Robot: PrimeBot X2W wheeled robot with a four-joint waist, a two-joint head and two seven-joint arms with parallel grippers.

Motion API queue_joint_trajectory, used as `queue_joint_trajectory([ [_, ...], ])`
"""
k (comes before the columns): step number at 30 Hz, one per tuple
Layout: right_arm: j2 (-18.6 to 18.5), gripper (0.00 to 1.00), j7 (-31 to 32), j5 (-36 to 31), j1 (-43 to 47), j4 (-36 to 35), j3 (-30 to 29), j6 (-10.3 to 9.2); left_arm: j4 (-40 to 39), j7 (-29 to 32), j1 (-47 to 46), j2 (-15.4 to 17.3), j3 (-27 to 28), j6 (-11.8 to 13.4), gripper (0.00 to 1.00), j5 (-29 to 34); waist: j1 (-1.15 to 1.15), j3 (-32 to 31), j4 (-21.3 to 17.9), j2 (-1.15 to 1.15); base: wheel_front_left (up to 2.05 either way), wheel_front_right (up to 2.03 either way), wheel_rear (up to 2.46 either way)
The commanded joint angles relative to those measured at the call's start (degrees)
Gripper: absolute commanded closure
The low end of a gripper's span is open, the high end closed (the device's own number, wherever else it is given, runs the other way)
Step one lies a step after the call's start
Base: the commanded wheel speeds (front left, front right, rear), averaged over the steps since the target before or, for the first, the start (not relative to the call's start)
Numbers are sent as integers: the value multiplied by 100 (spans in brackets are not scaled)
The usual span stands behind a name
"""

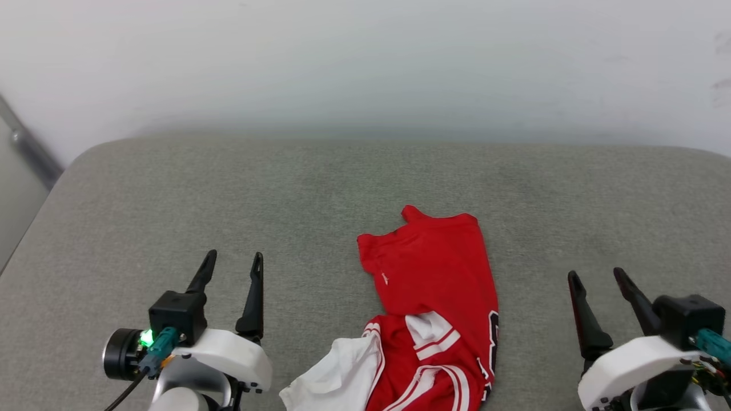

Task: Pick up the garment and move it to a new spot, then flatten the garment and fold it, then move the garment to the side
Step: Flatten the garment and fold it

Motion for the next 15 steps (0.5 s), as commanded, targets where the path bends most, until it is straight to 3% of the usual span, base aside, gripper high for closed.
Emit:
queue_joint_trajectory([
  [1,8,0,193,3,-125,76,48,-2,-53,8,-20,-27,-63,-18,0,39,0,26,110,0,0,0,0],
  [6,-15,0,1419,-37,-554,459,337,-2,-129,-42,-157,-152,-245,-86,0,123,0,158,406,0,0,0,0],
  [10,-257,0,2479,185,-962,732,1009,-2,-72,-107,-266,-264,-363,-183,0,142,0,294,671,0,0,0,0],
  [15,-601,0,3153,443,-1403,914,1733,-3,13,-174,-406,-357,-452,-251,0,167,0,469,902,0,0,0,0],
])
